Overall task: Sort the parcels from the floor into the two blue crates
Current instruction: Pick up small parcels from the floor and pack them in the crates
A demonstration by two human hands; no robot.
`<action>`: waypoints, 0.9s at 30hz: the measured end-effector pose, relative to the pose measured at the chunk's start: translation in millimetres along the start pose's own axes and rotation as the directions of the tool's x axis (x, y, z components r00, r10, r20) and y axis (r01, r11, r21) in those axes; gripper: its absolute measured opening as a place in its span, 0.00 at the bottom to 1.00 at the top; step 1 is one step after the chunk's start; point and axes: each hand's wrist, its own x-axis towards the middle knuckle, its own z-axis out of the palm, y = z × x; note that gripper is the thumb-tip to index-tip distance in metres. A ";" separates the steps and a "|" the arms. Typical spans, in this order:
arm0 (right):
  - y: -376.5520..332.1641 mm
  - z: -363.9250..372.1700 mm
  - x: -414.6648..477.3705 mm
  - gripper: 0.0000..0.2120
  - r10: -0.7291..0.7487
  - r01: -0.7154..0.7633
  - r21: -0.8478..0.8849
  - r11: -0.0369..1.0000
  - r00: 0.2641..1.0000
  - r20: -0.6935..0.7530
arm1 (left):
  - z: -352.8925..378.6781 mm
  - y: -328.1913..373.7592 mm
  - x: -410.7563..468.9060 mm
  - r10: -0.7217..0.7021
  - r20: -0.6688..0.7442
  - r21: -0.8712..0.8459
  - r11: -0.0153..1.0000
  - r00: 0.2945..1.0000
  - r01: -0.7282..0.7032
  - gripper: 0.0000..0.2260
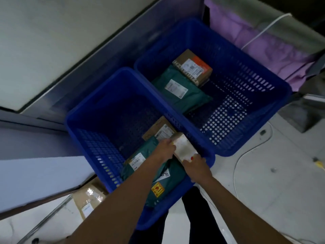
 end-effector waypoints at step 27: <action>1.9 1.7 31.7 0.27 -0.202 0.214 -0.257 0.942 0.977 0.075 | 50.3 -22.1 58.6 -0.079 -0.010 -0.102 0.992 0.997 0.078 0.40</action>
